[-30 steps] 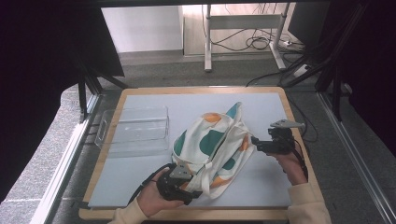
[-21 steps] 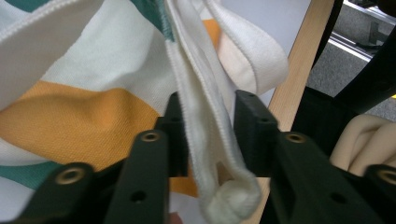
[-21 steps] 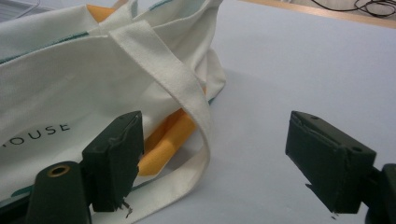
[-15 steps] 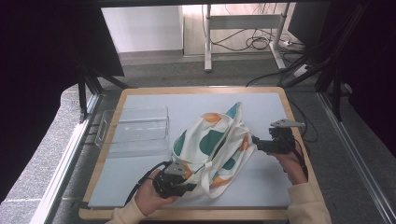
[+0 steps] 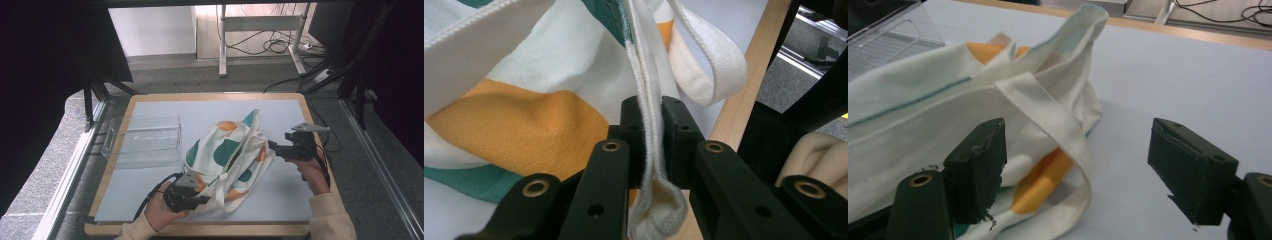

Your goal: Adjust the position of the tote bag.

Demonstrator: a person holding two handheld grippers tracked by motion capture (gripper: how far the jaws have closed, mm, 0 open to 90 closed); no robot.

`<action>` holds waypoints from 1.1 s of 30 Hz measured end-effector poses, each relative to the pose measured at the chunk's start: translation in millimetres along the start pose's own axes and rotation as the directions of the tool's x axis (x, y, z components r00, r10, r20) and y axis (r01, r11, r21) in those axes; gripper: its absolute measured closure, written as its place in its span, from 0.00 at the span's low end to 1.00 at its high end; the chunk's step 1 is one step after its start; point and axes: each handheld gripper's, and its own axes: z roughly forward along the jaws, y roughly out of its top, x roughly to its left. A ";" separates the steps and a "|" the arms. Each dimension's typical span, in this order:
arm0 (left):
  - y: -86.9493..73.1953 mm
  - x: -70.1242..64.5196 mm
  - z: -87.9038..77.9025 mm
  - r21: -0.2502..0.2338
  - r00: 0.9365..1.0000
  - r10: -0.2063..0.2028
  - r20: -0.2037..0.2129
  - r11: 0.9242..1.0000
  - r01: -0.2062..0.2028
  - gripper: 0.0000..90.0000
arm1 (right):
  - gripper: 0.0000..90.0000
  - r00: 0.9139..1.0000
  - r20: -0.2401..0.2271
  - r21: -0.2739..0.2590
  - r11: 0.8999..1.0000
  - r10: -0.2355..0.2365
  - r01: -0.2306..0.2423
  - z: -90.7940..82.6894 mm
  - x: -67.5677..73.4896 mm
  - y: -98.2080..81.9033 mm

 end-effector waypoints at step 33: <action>-1.8 -1.6 -1.1 -0.002 1.000 0.002 -0.001 1.000 -0.002 0.90 | 0.27 0.999 0.027 0.137 0.990 0.038 -0.042 88.9 4.4 77.4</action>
